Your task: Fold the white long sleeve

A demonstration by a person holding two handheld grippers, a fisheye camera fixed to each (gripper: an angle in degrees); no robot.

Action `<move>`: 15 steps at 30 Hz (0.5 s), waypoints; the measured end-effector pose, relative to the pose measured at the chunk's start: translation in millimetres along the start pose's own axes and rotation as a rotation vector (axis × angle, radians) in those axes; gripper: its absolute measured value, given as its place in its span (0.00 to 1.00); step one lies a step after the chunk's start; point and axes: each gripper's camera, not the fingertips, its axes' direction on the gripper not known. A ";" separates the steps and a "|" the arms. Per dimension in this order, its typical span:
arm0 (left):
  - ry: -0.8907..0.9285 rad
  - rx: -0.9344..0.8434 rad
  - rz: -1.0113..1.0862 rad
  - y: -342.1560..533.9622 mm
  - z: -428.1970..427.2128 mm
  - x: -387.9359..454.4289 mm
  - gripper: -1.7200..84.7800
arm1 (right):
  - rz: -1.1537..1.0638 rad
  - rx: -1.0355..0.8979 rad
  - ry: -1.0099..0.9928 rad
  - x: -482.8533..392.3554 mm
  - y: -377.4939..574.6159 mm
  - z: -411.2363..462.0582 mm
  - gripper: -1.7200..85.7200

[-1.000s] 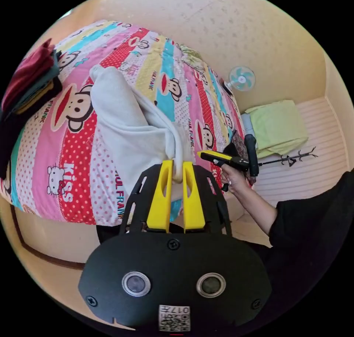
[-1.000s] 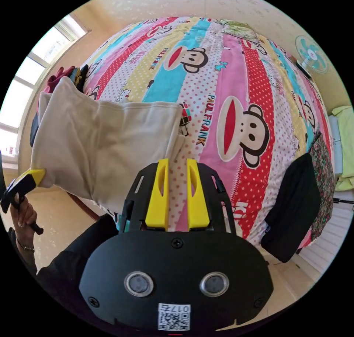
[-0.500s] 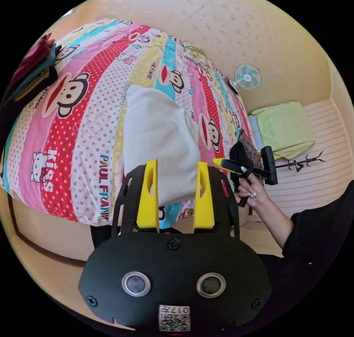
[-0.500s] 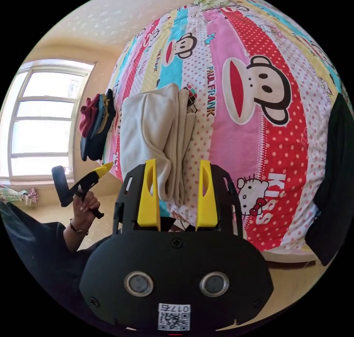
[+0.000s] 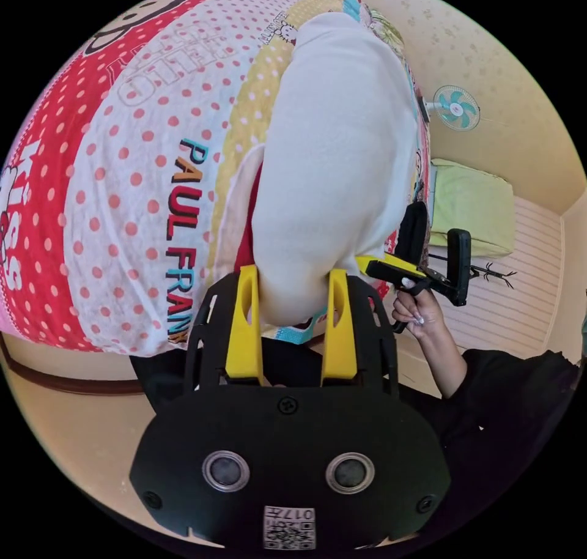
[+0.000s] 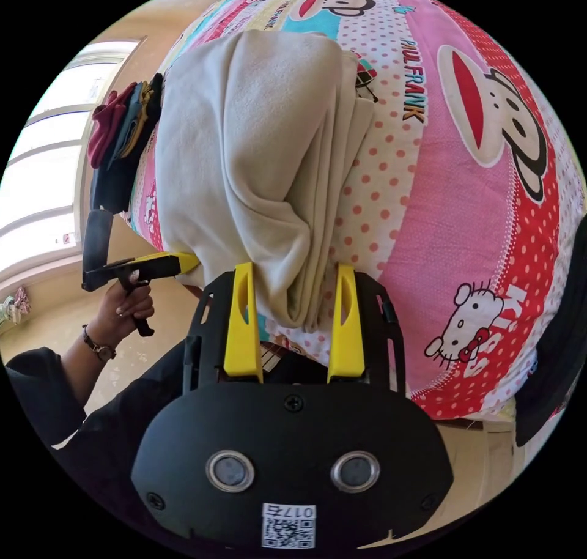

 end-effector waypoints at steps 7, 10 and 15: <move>0.010 -0.115 0.105 -24.9 -28.7 42.4 0.12 | -0.045 0.004 -0.139 -6.7 13.9 -41.0 0.12; 0.105 -0.167 0.182 -26.9 -48.4 80.6 0.12 | -0.114 0.066 -0.158 -16.8 44.5 -92.0 0.11; 0.227 -0.189 0.376 -46.7 -68.3 196.6 0.12 | -0.095 0.213 -0.218 -0.1 101.3 -200.8 0.10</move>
